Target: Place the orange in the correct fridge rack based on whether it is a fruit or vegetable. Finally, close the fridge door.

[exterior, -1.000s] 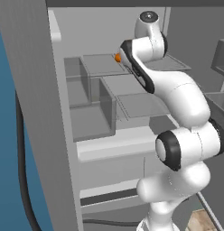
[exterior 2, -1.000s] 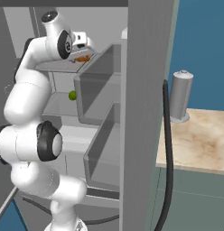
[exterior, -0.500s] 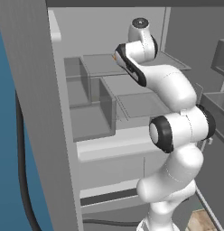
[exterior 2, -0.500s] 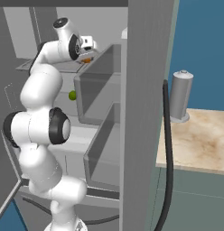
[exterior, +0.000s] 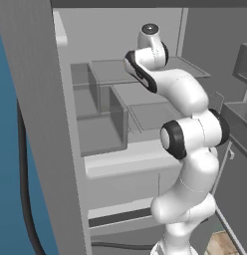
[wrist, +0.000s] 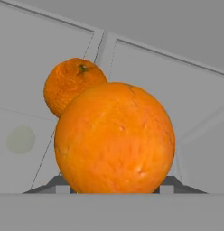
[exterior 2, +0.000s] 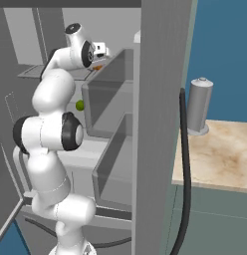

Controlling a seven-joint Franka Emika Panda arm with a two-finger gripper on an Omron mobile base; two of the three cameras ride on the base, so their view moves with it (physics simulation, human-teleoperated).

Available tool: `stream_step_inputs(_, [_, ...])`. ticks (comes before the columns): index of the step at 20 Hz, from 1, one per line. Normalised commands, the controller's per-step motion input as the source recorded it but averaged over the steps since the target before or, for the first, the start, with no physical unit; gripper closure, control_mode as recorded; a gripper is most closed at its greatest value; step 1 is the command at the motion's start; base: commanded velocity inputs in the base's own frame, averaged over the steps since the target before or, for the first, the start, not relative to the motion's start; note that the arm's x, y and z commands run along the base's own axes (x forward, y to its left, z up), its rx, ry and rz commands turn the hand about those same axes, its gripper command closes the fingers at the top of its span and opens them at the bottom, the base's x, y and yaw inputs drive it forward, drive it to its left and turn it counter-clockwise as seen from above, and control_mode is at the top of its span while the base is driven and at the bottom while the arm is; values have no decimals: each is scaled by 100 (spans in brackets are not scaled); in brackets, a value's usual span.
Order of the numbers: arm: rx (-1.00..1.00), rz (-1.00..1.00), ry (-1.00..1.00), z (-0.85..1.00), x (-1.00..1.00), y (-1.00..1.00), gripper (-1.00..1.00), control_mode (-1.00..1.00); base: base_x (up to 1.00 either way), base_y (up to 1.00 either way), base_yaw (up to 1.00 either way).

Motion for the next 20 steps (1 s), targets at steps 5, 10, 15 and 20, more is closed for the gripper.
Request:
stream_step_inputs(5, [0, 0, 0, -34, 35, 0, 100, -100, 0, 0, 0])
stream_step_inputs(10, [0, 0, 0, -37, 14, 0, -100, -100, 0, 0, 0])
stream_step_inputs(15, [0, 0, -5, -12, -5, 0, -100, -100, 0, 0, 0])
stream_step_inputs(20, [1, 0, -3, -1, -20, -1, -100, -100, 0, 0, 0])
